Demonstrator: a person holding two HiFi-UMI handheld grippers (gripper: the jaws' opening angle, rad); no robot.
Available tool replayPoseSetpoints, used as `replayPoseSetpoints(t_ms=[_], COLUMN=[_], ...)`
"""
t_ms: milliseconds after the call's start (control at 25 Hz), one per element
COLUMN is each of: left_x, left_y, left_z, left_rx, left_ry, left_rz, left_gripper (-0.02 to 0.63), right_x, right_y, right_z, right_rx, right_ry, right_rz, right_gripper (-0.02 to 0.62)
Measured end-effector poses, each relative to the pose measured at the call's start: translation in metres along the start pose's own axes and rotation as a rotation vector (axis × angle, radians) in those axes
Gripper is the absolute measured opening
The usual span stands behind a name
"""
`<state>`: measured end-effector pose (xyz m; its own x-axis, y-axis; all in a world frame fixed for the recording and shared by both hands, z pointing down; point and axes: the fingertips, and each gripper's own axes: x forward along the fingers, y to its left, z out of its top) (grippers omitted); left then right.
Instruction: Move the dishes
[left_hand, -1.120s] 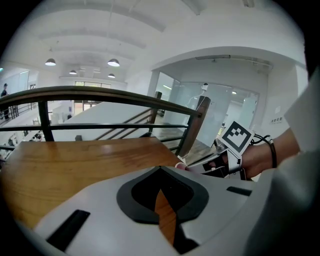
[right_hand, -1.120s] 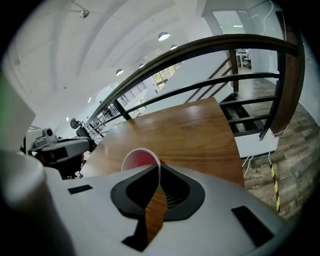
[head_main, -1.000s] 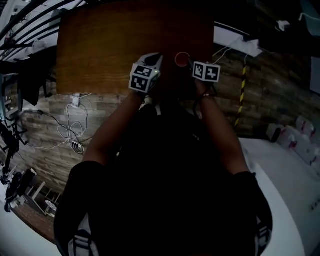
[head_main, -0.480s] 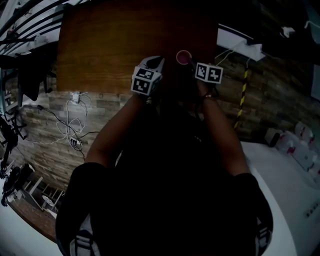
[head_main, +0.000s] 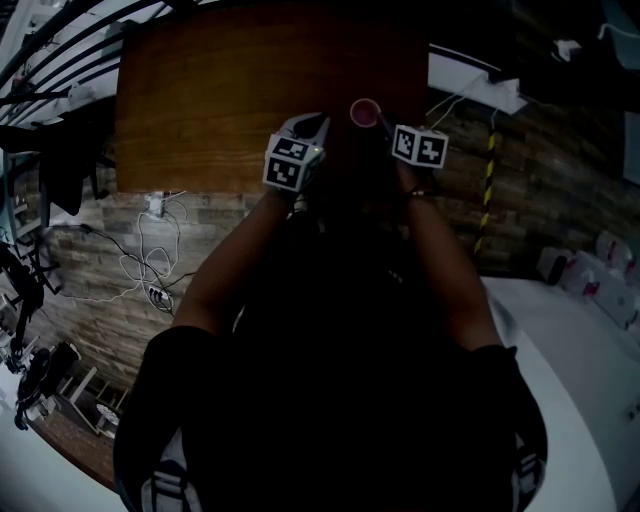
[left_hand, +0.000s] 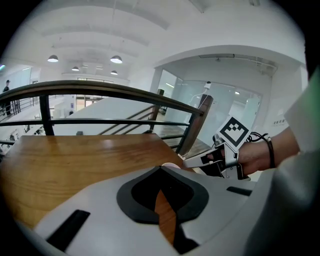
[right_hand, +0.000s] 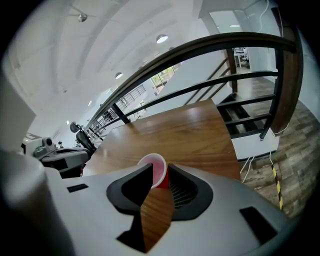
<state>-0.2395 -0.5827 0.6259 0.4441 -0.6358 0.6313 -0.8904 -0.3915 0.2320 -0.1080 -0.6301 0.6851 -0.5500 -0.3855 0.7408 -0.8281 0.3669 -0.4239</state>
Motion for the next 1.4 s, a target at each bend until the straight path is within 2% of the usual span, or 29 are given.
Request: replayPoseSetpoints(t_ms=[280,560,840,1160,1400], left_x=[-0.025,-0.064,-0.105,-0.127,-0.125], left_y=[0.002,0.003,0.002,-0.004,-0.037], left_z=[0.013,0.026,0.029,0.029,0.023], left_rx=[0.044,0.104,0.138,0.171,0.217], left_ry=[-0.041,-0.097,-0.148,-0.177,-0.157], left_rz=[-0.029,-0.057,-0.086,-0.149,-0.237], left_gripper=[-0.005,-0.005,-0.005,-0.005,-0.005], right_x=[-0.027,-0.059,-0.081,-0.093,-0.123], right_y=[0.03,0.076,0.133,0.156,0.148], right_z=[0.007,0.005,0.002,-0.007,-0.033], right_rx=[-0.036,-0.097,-0.164,-0.148,-0.095], right_ry=[-0.088,-0.177,-0.248,-0.292,-0.333], right_rz=[-0.026,-0.032,-0.015,-0.06,-0.121], right_gripper=[0.091,0.014,0.011,0.011,0.011])
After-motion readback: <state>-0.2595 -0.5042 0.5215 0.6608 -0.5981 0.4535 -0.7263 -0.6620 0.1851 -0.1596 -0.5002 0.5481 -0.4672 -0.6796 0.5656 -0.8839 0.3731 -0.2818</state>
